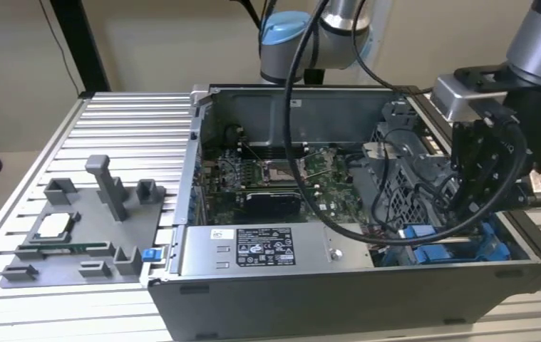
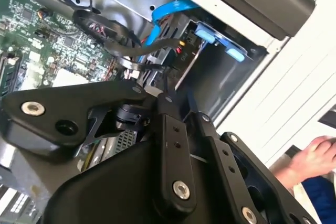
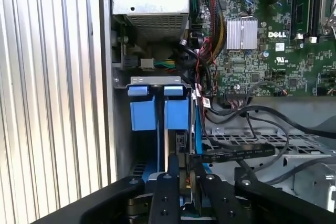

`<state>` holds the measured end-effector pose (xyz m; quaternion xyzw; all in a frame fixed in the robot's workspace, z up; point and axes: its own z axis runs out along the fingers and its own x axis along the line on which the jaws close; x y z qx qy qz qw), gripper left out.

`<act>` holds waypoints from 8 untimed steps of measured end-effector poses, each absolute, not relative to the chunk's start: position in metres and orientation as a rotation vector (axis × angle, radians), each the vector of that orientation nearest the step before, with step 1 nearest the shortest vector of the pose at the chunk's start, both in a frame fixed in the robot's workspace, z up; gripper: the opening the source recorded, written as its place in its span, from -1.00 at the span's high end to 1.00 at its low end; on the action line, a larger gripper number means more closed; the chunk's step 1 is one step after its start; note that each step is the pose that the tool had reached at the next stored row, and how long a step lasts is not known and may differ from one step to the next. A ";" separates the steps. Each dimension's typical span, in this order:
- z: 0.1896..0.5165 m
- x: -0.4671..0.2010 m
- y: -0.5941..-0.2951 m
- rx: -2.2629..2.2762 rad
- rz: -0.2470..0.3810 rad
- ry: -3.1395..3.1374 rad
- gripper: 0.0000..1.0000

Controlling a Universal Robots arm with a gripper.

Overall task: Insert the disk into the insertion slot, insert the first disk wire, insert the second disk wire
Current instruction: 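Insert the second disk wire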

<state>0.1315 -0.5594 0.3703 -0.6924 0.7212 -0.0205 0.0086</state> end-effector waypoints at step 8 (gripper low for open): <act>0.389 0.131 -0.559 -2.165 -0.066 2.255 -1.00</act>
